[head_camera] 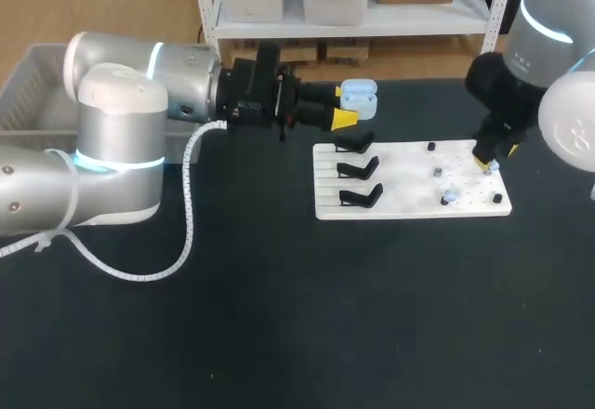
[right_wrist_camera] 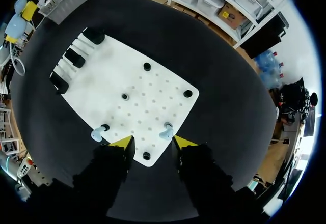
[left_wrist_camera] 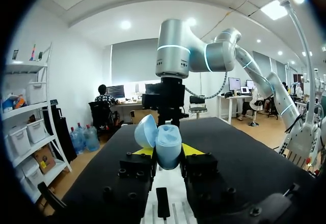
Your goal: Pick up each earbud case from the left stands, insert the matching earbuds, close the lid, and place the case in the box.
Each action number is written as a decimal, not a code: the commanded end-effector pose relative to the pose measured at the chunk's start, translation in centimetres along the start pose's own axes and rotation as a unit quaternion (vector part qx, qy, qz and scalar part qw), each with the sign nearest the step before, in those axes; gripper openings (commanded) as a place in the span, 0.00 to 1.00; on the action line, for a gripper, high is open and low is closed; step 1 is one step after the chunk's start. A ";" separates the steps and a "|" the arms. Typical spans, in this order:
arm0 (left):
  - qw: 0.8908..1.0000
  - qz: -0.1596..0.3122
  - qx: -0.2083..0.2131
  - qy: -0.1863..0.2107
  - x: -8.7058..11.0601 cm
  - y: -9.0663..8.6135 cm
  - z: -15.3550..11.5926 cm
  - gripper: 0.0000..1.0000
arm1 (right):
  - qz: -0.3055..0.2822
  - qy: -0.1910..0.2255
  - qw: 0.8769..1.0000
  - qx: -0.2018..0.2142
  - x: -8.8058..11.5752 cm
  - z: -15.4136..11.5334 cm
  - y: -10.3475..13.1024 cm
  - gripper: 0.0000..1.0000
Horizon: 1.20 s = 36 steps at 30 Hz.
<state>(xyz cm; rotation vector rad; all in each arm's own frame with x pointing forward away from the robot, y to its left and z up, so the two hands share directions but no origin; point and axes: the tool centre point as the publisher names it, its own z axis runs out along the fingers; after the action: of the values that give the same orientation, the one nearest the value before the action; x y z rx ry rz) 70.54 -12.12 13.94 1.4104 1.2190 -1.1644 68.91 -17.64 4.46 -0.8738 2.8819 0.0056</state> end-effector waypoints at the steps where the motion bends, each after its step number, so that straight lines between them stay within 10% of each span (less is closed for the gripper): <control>1: 1.000 0.002 -0.003 -0.001 0.1 -0.2 0.0 0.00 | -0.002 -0.002 1.000 0.007 0.2 0.6 -0.1 0.49; 20: 1.000 0.002 -0.003 -0.001 0.1 -0.2 0.0 0.00 | -0.002 0.007 1.000 0.011 0.1 2.6 -0.9 0.55; 36: 1.000 0.002 -0.003 -0.001 0.1 -0.2 0.0 0.00 | 0.002 -0.002 1.000 0.022 0.1 3.1 -1.6 0.40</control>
<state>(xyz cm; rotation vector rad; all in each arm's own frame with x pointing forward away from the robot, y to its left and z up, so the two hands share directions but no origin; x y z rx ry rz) 70.54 -12.12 13.94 1.4104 1.2191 -1.1643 70.29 -18.81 1.48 -0.8650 2.8754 -0.0514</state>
